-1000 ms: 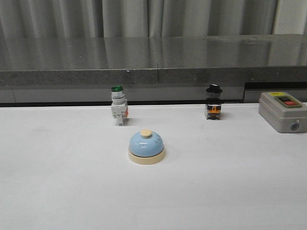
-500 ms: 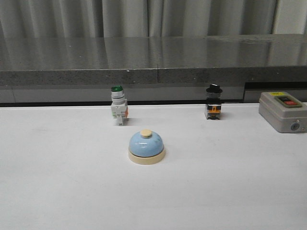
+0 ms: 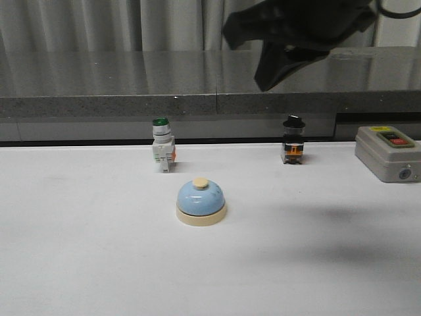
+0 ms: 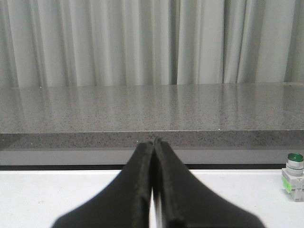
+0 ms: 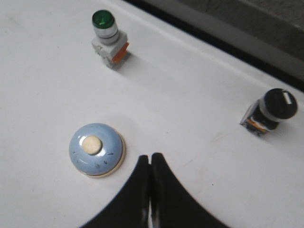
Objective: Place and press bell with both arms
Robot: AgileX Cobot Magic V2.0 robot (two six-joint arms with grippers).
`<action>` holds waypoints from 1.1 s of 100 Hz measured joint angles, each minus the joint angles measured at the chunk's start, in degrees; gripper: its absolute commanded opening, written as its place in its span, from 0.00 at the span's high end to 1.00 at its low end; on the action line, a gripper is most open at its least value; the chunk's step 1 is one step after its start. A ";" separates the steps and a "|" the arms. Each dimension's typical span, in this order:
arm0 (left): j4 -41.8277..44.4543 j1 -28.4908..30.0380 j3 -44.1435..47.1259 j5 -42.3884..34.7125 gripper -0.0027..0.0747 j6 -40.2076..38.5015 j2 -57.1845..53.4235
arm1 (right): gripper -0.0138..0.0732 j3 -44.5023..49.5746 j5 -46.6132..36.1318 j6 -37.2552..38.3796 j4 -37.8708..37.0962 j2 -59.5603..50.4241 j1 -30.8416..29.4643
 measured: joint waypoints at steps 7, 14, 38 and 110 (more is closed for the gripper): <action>0.00 0.00 0.00 0.00 0.99 0.00 0.00 | 0.91 -4.16 3.74 0.00 0.00 3.64 0.95; 0.00 0.00 0.00 0.00 0.99 0.00 0.00 | 0.91 -8.06 7.21 0.00 0.00 7.01 1.88; 0.00 0.00 0.00 0.00 0.99 0.00 0.00 | 0.91 -18.70 16.32 0.00 0.00 16.67 4.62; 0.00 0.00 0.00 0.00 0.99 0.00 0.00 | 0.91 -23.77 21.76 0.00 0.10 27.22 7.49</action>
